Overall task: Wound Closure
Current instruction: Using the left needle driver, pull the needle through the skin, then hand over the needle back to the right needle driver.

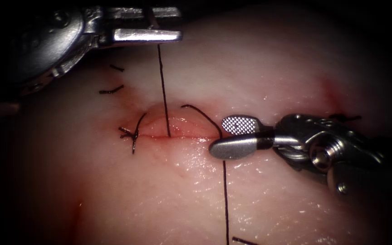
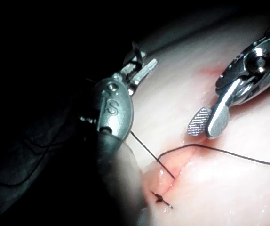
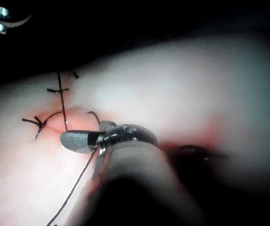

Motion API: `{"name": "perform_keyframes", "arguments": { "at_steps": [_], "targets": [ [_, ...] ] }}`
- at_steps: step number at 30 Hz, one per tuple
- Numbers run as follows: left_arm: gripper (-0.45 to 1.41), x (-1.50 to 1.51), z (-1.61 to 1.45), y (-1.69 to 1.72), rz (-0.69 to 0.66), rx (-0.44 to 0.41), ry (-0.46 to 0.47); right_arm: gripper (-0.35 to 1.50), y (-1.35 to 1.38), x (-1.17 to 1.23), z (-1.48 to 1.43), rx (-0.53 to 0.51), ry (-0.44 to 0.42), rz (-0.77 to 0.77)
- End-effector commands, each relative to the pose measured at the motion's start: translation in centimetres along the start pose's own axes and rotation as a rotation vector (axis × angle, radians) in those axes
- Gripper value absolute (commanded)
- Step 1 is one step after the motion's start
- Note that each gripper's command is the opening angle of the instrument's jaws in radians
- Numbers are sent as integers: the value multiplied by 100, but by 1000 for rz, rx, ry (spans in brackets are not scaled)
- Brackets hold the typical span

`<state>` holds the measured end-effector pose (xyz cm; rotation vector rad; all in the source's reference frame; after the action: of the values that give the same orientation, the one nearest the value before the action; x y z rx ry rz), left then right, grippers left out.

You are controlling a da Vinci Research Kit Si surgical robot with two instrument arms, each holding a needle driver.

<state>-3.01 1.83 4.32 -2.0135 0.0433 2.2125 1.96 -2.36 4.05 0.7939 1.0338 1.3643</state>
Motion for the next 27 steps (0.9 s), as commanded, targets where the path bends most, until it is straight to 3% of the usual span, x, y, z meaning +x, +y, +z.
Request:
{"name": "perform_keyframes", "arguments": {
  "at_steps": [1, 10, 19, 27],
  "targets": [
    [-45, 1, 6, -12, 9, 1, 5, 123, -13, 20, 6, 15, 15, 30],
    [-45, -4, 7, -1, 64, 3, 2, 120, -29, 43, -3, 48, 33, 122],
    [-45, -56, 12, 96, 193, -58, -75, 118, -17, 47, 3, 104, -2, 313],
    [-45, -83, 7, 123, 356, -54, -113, 120, -21, 34, 25, 181, -46, 386]
  ]
}}
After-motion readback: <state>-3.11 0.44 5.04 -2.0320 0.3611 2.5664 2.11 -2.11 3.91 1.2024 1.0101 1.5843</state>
